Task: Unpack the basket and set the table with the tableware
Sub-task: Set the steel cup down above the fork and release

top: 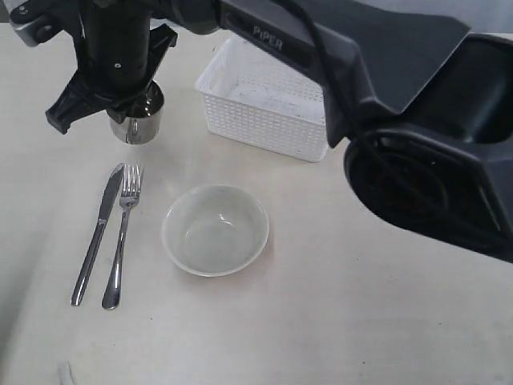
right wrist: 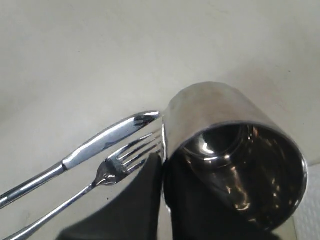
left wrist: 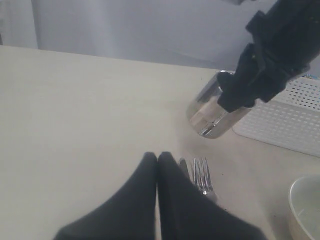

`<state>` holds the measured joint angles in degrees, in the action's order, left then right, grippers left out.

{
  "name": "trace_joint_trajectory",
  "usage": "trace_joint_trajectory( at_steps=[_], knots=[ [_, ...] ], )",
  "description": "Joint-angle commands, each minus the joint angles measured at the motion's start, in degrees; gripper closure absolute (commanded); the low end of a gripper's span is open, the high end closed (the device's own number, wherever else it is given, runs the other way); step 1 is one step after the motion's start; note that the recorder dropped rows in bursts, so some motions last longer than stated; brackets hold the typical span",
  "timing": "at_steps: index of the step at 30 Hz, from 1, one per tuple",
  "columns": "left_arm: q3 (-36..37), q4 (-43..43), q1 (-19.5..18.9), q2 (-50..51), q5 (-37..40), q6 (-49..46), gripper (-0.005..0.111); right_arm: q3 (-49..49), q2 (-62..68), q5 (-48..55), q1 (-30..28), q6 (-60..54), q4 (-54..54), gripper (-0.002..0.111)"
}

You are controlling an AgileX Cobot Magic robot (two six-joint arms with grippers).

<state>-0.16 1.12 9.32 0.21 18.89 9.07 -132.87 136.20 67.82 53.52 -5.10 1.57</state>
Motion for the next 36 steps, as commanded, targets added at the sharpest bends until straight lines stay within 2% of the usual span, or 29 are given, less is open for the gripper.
trace_joint_trajectory(
  at_steps=[1,10,36],
  knots=[
    [0.16,0.05,-0.06,-0.21,-0.63,-0.03,0.107,-4.54,2.04,-1.82,0.58,-2.07,2.16,0.109],
    [0.16,0.05,-0.06,-0.21,-0.63,-0.03,0.107,-6.79,5.33,-1.52,0.58,-3.20,5.55,0.109],
    [0.16,0.05,-0.06,-0.21,-0.63,-0.03,0.107,-6.92,8.13,-2.01,0.58,-2.99,6.25,0.109]
  ],
)
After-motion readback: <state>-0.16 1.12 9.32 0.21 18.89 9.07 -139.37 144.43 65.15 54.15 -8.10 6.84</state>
